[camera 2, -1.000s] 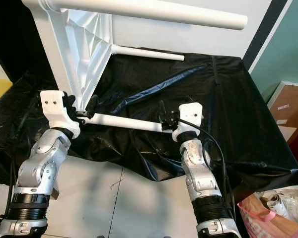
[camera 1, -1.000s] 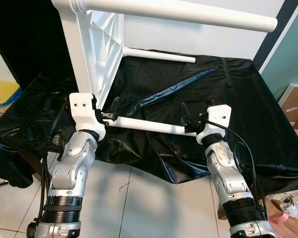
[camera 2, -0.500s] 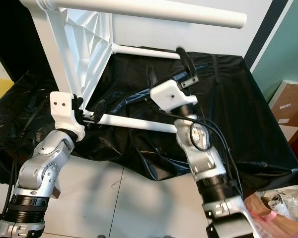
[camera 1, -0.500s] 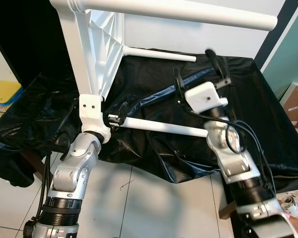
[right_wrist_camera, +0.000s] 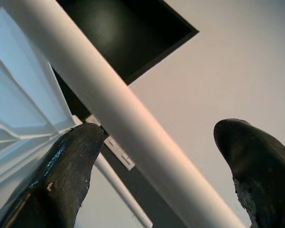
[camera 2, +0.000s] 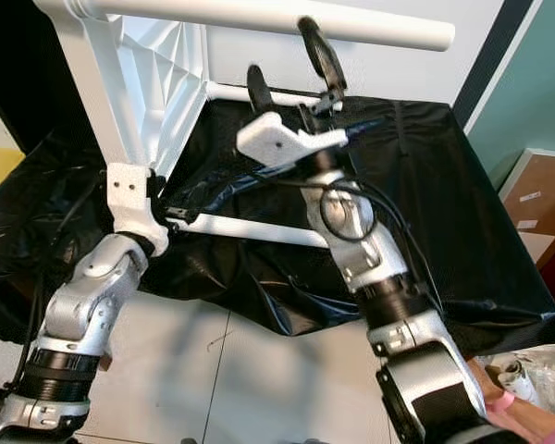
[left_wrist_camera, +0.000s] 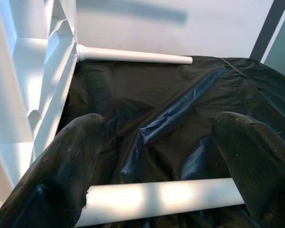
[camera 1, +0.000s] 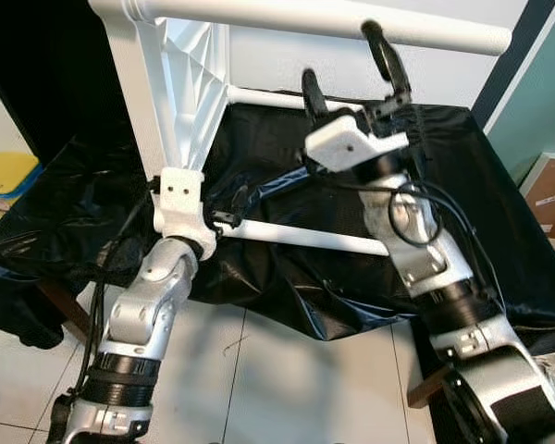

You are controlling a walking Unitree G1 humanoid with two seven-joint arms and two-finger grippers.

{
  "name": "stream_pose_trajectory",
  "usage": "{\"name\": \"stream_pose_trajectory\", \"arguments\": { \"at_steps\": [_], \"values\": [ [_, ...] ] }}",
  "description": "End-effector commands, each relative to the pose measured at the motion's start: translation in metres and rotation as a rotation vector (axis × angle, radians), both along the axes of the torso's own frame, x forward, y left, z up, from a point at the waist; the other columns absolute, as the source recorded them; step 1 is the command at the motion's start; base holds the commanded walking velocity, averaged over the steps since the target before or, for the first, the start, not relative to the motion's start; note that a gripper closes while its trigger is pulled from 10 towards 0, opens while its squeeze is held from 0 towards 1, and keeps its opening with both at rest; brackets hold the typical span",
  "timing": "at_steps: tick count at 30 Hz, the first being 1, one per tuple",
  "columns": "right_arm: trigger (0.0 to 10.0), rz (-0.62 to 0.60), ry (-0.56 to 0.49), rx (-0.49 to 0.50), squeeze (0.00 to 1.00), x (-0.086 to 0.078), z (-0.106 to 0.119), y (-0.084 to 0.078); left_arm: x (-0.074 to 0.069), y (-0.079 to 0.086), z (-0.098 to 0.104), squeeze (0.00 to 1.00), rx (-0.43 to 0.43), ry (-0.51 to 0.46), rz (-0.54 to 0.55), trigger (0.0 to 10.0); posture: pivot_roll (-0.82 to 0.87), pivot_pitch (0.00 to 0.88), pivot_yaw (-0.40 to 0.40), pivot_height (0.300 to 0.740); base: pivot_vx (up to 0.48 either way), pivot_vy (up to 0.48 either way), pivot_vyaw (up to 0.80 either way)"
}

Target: Building children table

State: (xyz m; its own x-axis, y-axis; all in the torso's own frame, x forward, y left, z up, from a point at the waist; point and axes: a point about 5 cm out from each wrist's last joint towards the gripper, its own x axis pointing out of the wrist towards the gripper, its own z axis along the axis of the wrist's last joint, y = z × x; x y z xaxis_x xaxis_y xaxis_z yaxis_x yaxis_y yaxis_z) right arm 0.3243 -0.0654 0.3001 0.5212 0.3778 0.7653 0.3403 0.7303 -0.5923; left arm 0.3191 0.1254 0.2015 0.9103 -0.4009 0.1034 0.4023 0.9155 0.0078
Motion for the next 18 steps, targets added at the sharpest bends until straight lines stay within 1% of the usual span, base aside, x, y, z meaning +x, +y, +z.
{"name": "stream_pose_trajectory", "arguments": {
  "at_steps": [1,3,4,5,6,8,9,10,11,14,18],
  "values": [
    [10.0,-0.029,0.012,-0.02,0.0,0.006,0.0,0.002,-0.001,-0.013,0.0,0.0,0.025,-0.014,-0.151,10.0,0.02,0.008,-0.039,0.74,0.0,0.0,0.0],
    [10.0,-0.044,0.016,-0.026,0.0,0.012,0.003,0.004,0.001,-0.016,0.002,0.0,0.027,-0.02,-0.157,10.0,0.02,0.007,-0.037,0.74,0.0,0.0,0.0],
    [10.0,-0.044,0.016,-0.026,0.0,0.012,0.003,0.004,0.001,-0.016,0.002,0.0,0.027,-0.02,-0.157,10.0,0.02,0.007,-0.037,0.74,0.0,0.0,0.0],
    [10.0,-0.058,0.023,-0.033,0.0,0.016,0.007,0.006,0.003,-0.019,0.002,0.0,0.027,-0.021,-0.164,10.0,0.02,0.008,-0.034,0.74,0.0,0.0,0.0],
    [10.0,-0.058,0.023,-0.033,0.0,0.016,0.007,0.006,0.003,-0.019,0.002,0.0,0.027,-0.021,-0.164,10.0,0.02,0.008,-0.034,0.74,0.0,0.0,0.0],
    [10.0,-0.079,0.046,-0.053,0.0,0.024,0.013,0.008,0.005,-0.023,0.001,0.0,0.028,-0.022,-0.173,10.0,0.01,0.009,-0.035,0.74,0.0,0.0,0.0],
    [10.0,-0.079,0.046,-0.053,0.0,0.024,0.013,0.008,0.005,-0.023,0.001,0.0,0.028,-0.022,-0.173,10.0,0.01,0.009,-0.035,0.74,0.0,0.0,0.0],
    [10.0,-0.087,0.059,-0.065,0.0,0.027,0.018,0.01,0.007,-0.026,0.0,0.0,0.027,-0.021,-0.175,10.0,0.01,0.01,-0.036,0.74,0.0,0.0,0.0],
    [10.0,-0.103,0.072,-0.087,0.0,0.032,0.023,0.013,0.01,-0.028,-0.001,0.0,0.024,-0.019,-0.171,10.0,0.01,0.012,-0.04,0.74,0.0,0.0,0.0],
    [10.0,-0.117,0.08,-0.106,0.0,0.035,0.026,0.014,0.013,-0.03,-0.001,0.0,0.019,-0.017,-0.164,10.0,0.01,0.012,-0.04,0.74,0.0,0.0,0.0],
    [10.0,-0.14,0.1,-0.153,0.0,0.042,0.035,0.019,0.022,-0.034,-0.004,0.0,-0.006,-0.002,-0.133,10.0,0.0,0.019,-0.046,0.74,0.0,0.0,0.0]
  ]
}}
